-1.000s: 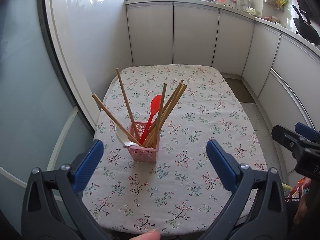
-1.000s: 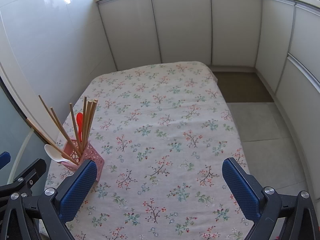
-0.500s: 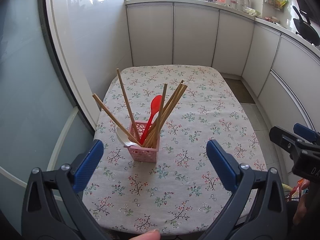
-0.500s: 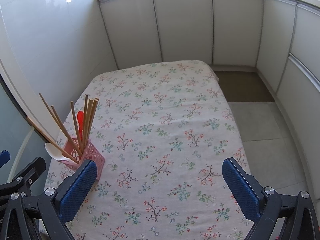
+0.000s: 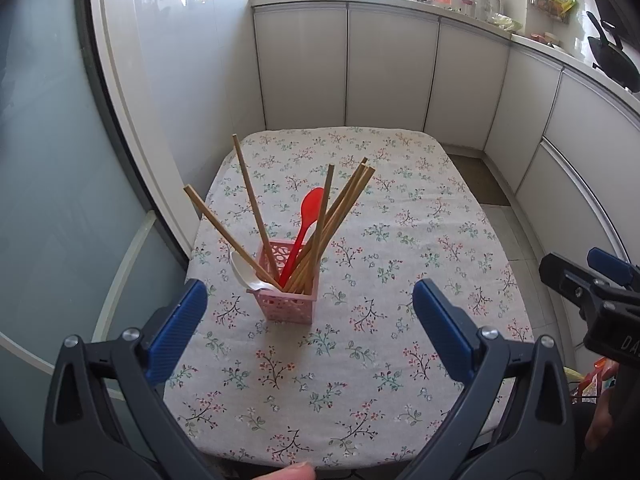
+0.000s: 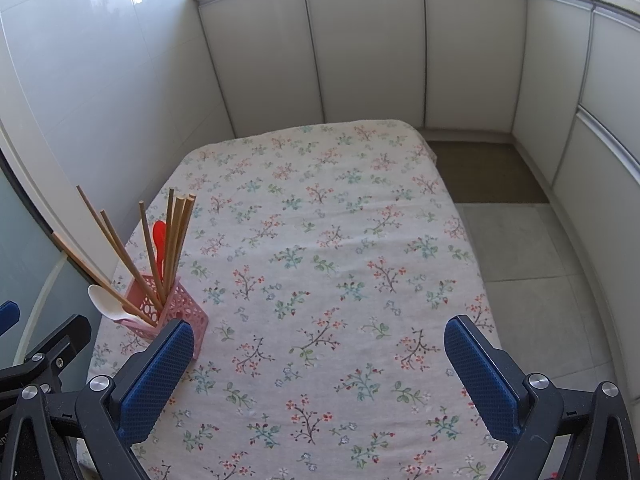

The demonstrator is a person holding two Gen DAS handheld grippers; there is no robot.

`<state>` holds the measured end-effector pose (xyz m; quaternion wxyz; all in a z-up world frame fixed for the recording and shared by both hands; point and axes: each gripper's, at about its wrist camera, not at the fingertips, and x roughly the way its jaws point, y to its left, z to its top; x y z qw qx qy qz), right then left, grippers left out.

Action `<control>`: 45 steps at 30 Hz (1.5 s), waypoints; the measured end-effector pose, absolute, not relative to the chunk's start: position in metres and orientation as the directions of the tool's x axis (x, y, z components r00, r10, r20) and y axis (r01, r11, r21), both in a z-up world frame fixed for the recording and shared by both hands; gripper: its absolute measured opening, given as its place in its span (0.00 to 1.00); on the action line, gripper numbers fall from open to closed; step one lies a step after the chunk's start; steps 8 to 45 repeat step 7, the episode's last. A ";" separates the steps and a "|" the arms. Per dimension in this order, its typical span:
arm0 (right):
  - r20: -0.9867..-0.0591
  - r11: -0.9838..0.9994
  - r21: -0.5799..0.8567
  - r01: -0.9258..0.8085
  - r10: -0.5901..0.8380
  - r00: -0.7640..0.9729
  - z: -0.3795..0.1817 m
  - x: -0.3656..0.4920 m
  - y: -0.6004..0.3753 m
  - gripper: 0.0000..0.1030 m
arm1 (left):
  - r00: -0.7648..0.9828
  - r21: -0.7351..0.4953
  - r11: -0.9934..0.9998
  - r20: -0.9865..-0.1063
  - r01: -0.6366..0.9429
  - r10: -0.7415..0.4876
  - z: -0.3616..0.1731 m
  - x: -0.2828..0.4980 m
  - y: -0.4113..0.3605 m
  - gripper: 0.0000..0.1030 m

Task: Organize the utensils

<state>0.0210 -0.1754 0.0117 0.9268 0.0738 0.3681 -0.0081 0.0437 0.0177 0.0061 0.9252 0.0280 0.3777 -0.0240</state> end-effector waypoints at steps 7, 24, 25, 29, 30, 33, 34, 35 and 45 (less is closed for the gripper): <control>-0.685 0.989 0.131 0.070 0.039 0.727 0.010 0.022 -0.177 1.00 | 0.714 0.038 0.997 -0.700 0.063 -0.019 0.006 0.044 0.017 0.99; -0.685 0.989 0.131 0.070 0.039 0.727 0.010 0.022 -0.177 1.00 | 0.714 0.038 0.997 -0.700 0.063 -0.019 0.006 0.044 0.017 0.99; -0.685 0.989 0.131 0.070 0.039 0.727 0.010 0.022 -0.177 1.00 | 0.714 0.038 0.997 -0.700 0.063 -0.019 0.006 0.044 0.017 0.99; -0.685 0.989 0.131 0.070 0.039 0.727 0.010 0.022 -0.177 1.00 | 0.714 0.038 0.997 -0.700 0.063 -0.019 0.006 0.044 0.017 0.99; -0.685 0.989 0.131 0.070 0.039 0.727 0.010 0.022 -0.177 1.00 | 0.714 0.038 0.997 -0.700 0.063 -0.019 0.006 0.044 0.017 0.99; -0.685 0.989 0.131 0.070 0.039 0.727 0.010 0.022 -0.177 1.00 | 0.714 0.038 0.997 -0.700 0.063 -0.019 0.006 0.044 0.017 0.99; -0.685 0.989 0.131 0.070 0.039 0.727 0.010 0.022 -0.177 1.00 | 0.714 0.038 0.997 -0.700 0.063 -0.019 0.006 0.044 0.017 0.99; -0.685 0.989 0.131 0.070 0.039 0.727 0.010 0.022 -0.177 1.00 | 0.714 0.038 0.997 -0.700 0.063 -0.019 0.006 0.044 0.017 0.99; -0.685 0.989 0.131 0.070 0.039 0.727 0.010 0.022 -0.177 1.00 | 0.714 0.038 0.997 -0.700 0.063 -0.019 0.006 0.044 0.017 0.99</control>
